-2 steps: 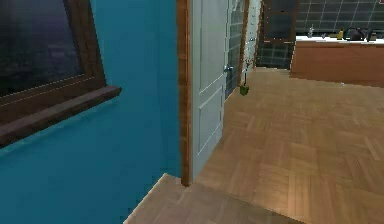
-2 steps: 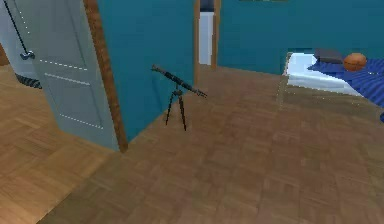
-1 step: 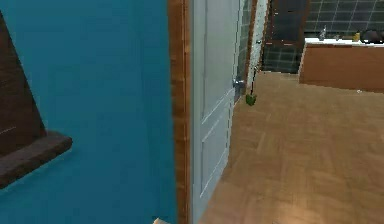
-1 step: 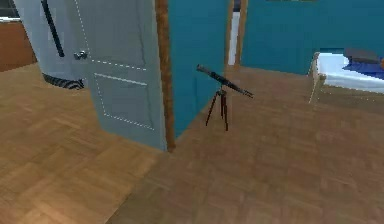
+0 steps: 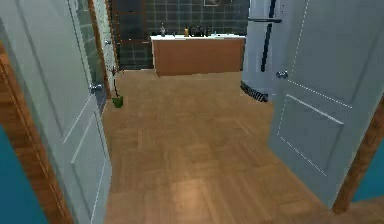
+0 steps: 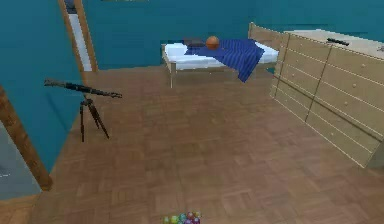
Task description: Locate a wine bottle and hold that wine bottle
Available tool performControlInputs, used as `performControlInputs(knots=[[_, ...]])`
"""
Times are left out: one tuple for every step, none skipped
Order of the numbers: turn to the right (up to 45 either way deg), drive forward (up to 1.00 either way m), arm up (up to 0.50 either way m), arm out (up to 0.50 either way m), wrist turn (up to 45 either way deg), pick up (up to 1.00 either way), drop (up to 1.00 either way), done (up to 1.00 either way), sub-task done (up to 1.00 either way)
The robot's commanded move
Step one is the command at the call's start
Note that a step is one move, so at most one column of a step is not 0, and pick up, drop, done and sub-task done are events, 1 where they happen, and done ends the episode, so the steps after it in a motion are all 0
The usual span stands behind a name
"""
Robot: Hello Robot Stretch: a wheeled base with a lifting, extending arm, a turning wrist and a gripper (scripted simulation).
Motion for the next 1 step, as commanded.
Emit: performControlInputs(knots=[[0.0,1.0,0.0,0.0,0.0,0.0,0.0,0.0,0.0]])
